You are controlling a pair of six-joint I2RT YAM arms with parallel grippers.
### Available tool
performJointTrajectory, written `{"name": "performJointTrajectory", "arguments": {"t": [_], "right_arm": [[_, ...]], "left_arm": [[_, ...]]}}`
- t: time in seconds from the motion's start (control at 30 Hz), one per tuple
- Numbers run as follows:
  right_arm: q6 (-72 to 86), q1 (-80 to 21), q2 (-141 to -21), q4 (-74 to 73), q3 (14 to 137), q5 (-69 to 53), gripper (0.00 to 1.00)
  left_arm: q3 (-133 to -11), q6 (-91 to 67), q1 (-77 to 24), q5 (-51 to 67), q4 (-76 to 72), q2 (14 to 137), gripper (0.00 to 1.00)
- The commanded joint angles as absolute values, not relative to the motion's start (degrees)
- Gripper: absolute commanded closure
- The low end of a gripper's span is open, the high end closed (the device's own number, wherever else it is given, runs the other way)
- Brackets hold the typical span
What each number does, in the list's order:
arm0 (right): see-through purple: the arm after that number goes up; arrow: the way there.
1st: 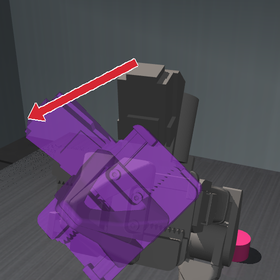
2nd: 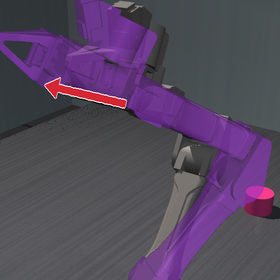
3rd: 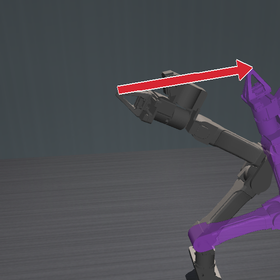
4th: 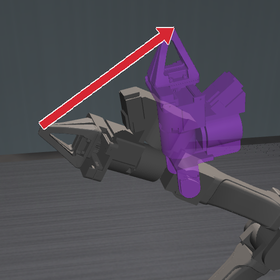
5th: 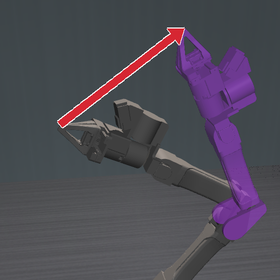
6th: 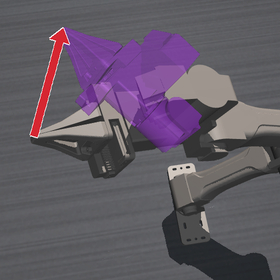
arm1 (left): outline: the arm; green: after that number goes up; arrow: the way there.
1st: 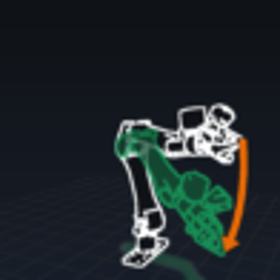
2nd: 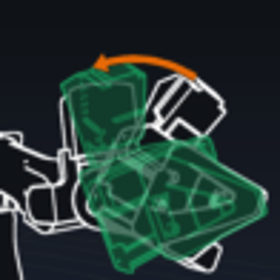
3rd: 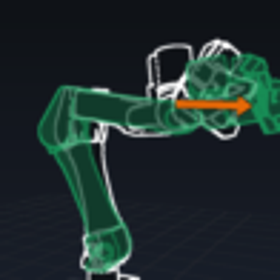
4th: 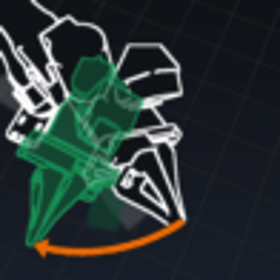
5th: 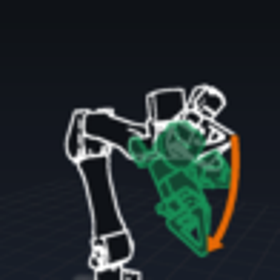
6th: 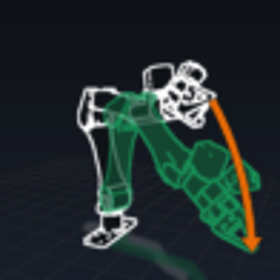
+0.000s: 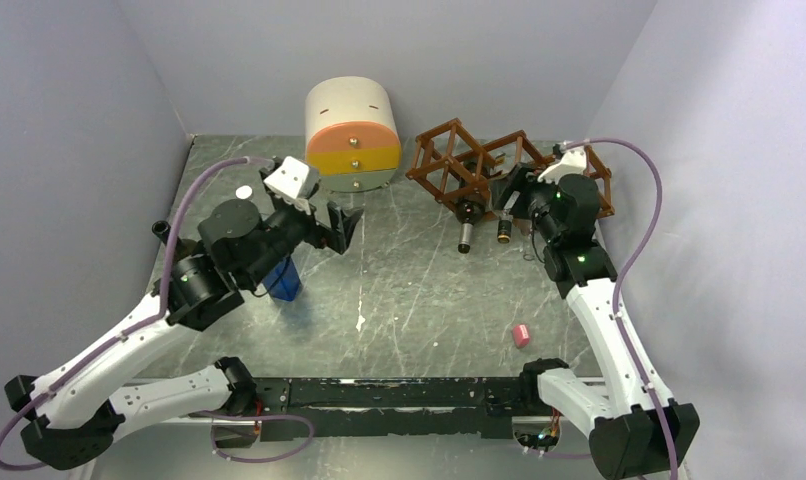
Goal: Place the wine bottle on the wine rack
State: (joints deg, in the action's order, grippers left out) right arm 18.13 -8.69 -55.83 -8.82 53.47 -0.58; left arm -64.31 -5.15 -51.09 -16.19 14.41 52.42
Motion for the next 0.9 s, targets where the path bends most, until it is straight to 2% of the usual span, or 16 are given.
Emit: {"name": "performJointTrajectory", "arguments": {"t": [0.0,0.13,0.33,0.5,0.63,0.77,0.87], "right_arm": [[17.1,-9.0,-55.8,-9.7,55.3,-18.0,0.29],[19.7,-13.8,-55.5,-2.5,52.9,-20.7,0.3],[17.7,-30.6,-60.5,4.3,52.6,-9.7,0.3],[15.1,-43.1,-68.9,13.7,54.0,-6.0,0.3],[9.1,-53.2,-75.5,26.1,53.9,-0.6,0.17],[6.8,-57.0,-83.8,32.5,57.9,-3.0,0.02],[4.3,-59.7,-90.5,33.8,63.2,-3.1,0.0]], "left_arm": [[-66.8,-1.4,-50.8,-22.9,18.5,50.3,0.01],[-68.5,-1.7,-50.8,-26.2,20.5,49.3,0.01],[-71.0,-0.5,-50.9,-26.3,22.3,47.6,0.01],[-72.6,1.5,-50.8,-25.5,21.7,44.8,0.01],[-74.4,3.5,-50.8,-24.6,22.5,42.5,0.03],[-74.7,3.7,-50.8,-24.8,22.8,40.0,0.03],[-73.7,3.7,-50.8,-24.0,22.1,38.2,0.03]]}}
